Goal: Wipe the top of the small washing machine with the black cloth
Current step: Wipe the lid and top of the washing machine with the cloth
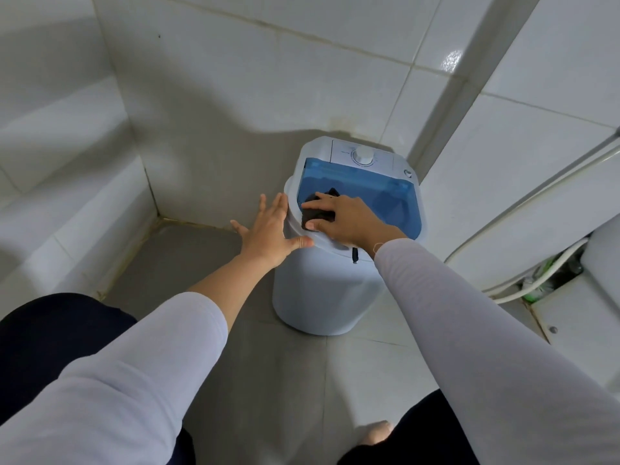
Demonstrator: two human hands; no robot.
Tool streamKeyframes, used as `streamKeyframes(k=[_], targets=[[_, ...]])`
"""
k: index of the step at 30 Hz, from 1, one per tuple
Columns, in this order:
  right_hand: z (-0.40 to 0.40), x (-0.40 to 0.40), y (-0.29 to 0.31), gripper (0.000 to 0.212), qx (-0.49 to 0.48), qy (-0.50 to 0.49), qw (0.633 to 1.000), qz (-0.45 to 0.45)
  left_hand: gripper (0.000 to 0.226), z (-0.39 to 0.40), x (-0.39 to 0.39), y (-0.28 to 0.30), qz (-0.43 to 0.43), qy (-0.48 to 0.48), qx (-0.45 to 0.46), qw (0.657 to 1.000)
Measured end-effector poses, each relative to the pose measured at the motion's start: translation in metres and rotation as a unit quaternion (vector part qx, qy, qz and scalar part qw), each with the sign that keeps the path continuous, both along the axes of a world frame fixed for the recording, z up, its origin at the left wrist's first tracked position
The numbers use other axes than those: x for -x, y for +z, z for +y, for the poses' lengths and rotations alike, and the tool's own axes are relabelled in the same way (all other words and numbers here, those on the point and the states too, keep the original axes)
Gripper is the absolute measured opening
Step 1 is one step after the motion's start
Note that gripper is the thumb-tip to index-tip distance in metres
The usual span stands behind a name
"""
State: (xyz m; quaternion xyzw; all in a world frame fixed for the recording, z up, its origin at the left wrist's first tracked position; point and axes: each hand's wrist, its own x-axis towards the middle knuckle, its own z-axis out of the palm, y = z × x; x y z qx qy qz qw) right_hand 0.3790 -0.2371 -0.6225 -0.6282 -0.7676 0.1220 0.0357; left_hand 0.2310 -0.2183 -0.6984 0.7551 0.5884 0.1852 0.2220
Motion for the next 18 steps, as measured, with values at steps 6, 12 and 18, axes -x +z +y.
streamKeyframes(k=[6, 12, 18], targets=[[-0.024, -0.022, -0.005, 0.041, -0.001, -0.009, 1.000, 0.021, 0.104, -0.009, -0.007, 0.007, 0.016, -0.005, -0.019, 1.000], [-0.043, -0.045, -0.004, 0.040, -0.007, -0.025, 0.999, 0.031, 0.112, -0.016, -0.023, 0.015, 0.014, 0.010, -0.003, 1.000], [-0.055, -0.078, -0.002, 0.041, -0.006, -0.055, 0.998, 0.032, 0.110, -0.019, -0.028, 0.019, 0.037, 0.021, -0.002, 0.999]])
